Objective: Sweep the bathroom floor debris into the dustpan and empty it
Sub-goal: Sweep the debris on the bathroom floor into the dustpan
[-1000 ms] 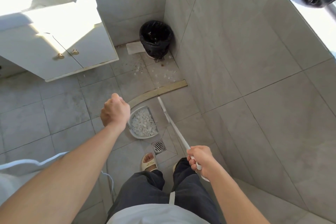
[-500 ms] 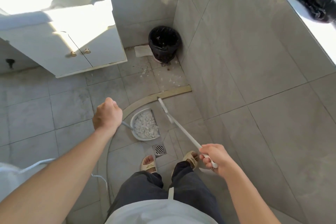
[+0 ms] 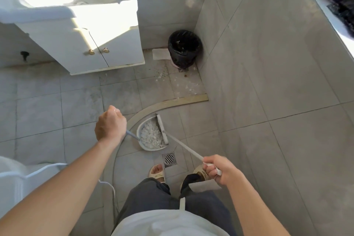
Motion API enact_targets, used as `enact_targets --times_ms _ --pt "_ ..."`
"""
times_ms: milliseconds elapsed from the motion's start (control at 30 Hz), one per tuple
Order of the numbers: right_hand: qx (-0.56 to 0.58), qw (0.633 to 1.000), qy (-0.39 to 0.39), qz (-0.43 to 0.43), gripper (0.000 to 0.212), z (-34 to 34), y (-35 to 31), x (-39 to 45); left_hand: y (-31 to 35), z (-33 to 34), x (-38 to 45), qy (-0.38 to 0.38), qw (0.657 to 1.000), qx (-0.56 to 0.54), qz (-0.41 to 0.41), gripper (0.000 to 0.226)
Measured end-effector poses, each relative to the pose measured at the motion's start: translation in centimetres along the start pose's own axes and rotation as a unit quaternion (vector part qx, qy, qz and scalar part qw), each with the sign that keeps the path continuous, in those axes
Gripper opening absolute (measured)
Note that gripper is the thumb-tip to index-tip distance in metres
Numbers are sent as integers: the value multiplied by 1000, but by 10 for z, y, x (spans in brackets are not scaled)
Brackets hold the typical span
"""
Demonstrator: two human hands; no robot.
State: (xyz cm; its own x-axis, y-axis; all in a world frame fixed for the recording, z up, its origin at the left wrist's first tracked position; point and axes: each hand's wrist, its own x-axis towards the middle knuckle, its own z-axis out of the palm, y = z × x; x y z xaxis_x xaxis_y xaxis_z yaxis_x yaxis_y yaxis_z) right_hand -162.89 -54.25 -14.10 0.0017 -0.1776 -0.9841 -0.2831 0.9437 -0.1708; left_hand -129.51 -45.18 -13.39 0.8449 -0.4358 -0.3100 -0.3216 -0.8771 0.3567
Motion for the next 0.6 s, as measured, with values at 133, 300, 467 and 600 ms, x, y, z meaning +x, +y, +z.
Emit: enact_targets --times_ms 133,300,467,600 --pt "-27 999 22 -28 17 -22 -10 -25 2 -1 5 -3 1000 -9 -4 27" --pt "-75 990 93 -77 10 -7 -9 -30 5 -2 9 -8 1000 -15 -12 26" --pt "-78 991 99 -37 21 30 5 2 8 1 14 -8 1000 -17 -8 26" --pt "-61 996 61 -9 19 29 2 -2 9 3 16 -10 1000 -16 -5 26"
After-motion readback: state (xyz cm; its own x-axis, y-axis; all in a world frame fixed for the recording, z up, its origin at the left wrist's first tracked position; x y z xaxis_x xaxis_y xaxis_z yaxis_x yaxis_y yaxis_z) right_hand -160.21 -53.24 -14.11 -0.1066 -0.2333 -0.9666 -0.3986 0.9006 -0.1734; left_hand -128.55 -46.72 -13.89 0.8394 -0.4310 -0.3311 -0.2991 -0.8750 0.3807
